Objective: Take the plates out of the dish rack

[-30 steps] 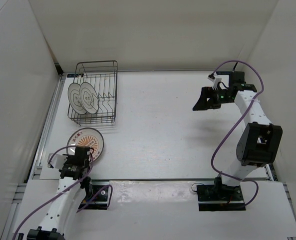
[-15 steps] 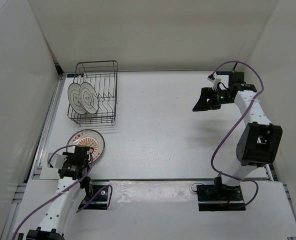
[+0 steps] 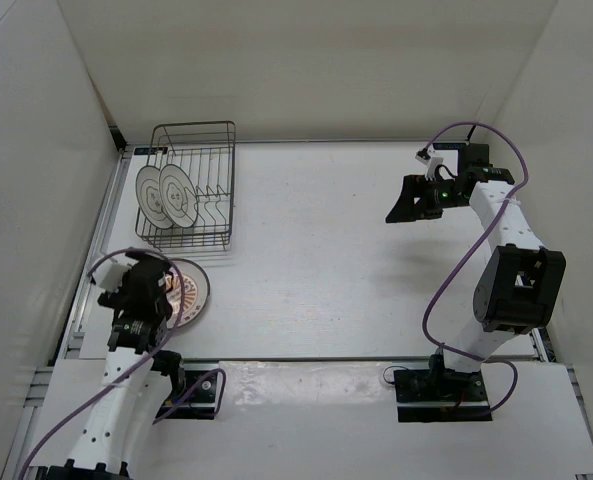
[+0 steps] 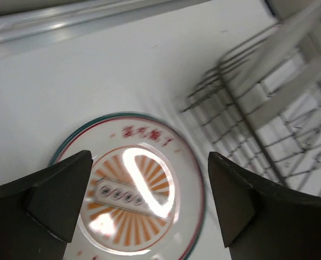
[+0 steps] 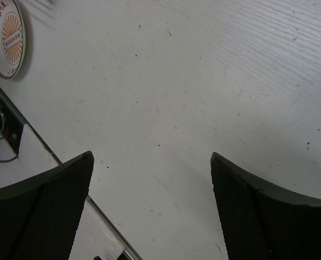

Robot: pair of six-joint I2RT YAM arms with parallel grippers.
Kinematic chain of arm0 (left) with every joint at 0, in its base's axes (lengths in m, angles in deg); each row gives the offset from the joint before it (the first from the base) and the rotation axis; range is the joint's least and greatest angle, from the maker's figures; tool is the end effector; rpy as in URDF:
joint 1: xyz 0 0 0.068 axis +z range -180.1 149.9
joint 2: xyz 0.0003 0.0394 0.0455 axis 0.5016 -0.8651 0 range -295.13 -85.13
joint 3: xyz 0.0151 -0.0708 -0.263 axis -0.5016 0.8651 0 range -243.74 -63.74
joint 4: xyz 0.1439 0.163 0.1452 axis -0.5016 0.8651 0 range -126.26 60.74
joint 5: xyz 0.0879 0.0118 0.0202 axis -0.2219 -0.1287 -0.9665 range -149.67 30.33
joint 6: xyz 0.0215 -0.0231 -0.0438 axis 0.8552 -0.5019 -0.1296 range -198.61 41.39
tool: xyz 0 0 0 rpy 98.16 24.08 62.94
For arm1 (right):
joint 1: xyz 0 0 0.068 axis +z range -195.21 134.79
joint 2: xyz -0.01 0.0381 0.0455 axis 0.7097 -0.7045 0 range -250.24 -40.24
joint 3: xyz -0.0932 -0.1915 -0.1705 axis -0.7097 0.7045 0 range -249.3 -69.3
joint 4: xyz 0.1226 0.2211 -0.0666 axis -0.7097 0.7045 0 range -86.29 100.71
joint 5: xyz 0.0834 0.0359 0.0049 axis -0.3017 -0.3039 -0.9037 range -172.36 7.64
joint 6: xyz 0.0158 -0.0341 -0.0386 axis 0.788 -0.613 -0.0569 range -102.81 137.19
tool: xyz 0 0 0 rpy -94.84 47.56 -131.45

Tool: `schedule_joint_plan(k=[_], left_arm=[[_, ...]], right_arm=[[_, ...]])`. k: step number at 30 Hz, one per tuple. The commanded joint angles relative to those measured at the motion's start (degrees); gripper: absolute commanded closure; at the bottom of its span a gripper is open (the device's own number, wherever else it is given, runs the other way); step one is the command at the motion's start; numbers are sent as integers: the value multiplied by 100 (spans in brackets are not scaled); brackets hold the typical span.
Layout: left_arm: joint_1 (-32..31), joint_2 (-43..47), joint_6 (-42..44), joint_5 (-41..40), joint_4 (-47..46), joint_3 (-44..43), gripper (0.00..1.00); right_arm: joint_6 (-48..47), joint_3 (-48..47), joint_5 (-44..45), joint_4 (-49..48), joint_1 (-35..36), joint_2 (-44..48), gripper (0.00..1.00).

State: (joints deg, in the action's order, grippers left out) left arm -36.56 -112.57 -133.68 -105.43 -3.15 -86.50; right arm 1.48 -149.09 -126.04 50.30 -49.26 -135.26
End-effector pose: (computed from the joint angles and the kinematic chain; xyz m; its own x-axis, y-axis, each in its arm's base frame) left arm 0.1152 0.0127 0.2144 0.0484 -0.5812 -0.8123 -0.7764 0.4897 -0.3967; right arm 0.3433 0.0003 0.2821 -0.7723 -0.1415 -0.6193 -0.5019 0.7335 0.4583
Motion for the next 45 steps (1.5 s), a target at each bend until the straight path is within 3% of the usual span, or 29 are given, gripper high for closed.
schedule_joint_plan(k=[1, 2, 3, 4, 6, 7, 9, 10, 16, 20, 30, 45], left_arm=[[65, -461, 2383, 870, -2558, -333, 2], [266, -612, 2456, 1084, -2511, -482, 2], [390, -1179, 2596, 1374, -2441, -1206, 2], [922, -1411, 2815, 2586, -2127, -1456, 0], [1294, -2303, 2853, 3890, -1949, -2221, 0], [1749, -2518, 2792, 4273, -1887, -2676, 0], [1955, -3106, 2721, 5240, -1702, -3303, 0], [2121, -3405, 2712, 5357, -1667, -3801, 0], [2411, -4171, 2861, 5182, -2651, -4296, 0], [2562, -4848, 3202, 5437, -2336, -4841, 0], [2597, -5719, 3696, 5350, -2396, -4860, 9], [2149, -6923, 4812, 4972, -2009, -5659, 23]], right_arm=[[-82, 42, -88, -18, -17, 45, 10], [-82, 51, -88, -18, -34, 37, 10], [-99, 60, -79, -18, -17, 54, 10], [-82, 77, -62, -27, -34, 54, 10], [-82, 86, -61, -18, -16, 71, 10], [-65, 95, -44, -18, -25, 54, 10], [-64, 86, -44, -36, -25, 63, 10], [-64, 95, -18, -36, -34, 80, 10], [-47, 139, 158, -1, -34, 159, 10], [-29, 130, 219, 105, -34, 151, 10], [-108, -220, 421, 359, -43, -7, 10], [-152, -573, 624, 729, -60, -192, 10]])
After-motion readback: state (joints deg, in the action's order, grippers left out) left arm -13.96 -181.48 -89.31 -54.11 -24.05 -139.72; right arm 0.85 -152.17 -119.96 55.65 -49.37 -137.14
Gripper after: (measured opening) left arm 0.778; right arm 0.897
